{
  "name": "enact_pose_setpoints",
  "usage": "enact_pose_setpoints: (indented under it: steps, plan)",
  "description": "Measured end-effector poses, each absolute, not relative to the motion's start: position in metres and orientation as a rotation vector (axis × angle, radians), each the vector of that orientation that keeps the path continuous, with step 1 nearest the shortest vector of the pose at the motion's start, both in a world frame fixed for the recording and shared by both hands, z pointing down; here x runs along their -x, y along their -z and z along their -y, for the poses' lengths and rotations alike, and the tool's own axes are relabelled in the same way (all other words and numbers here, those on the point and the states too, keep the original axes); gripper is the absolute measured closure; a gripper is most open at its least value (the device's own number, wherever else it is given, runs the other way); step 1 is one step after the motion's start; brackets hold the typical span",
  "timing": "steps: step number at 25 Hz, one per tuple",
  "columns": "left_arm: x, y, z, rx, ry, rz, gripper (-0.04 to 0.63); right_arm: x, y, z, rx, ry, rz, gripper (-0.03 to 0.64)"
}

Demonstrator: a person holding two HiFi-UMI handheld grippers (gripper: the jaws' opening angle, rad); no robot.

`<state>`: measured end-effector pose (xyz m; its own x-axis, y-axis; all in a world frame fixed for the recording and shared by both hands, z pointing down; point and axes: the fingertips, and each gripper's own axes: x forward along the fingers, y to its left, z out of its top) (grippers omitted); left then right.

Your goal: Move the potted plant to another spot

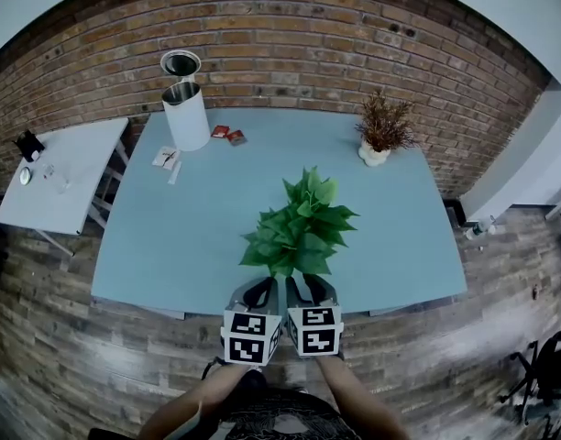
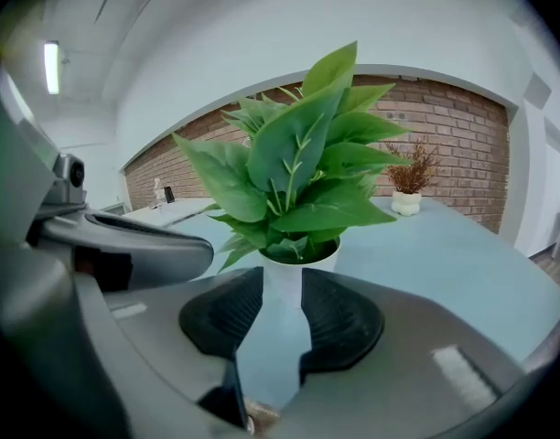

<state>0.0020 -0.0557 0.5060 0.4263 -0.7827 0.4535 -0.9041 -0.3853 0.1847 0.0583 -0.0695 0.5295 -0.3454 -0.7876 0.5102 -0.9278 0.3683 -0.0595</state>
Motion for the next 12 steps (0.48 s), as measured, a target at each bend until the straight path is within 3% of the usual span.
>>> enact_pose_setpoints:
  steps: [4, 7, 12]
  plan:
    - [-0.004, -0.504, 0.049, -2.291, -0.405, 1.452, 0.595, -0.060, -0.521, 0.061, -1.497, -0.489, 2.258, 0.531]
    - [-0.008, -0.502, 0.045, -2.298, -0.412, 1.458, 0.595, -0.064, -0.514, 0.055, -1.511, -0.494, 2.271, 0.606]
    - [-0.019, -0.498, 0.037, -2.308, -0.395, 1.449, 0.596, -0.069, -0.507, 0.043, -1.503, -0.501, 2.290, 0.612]
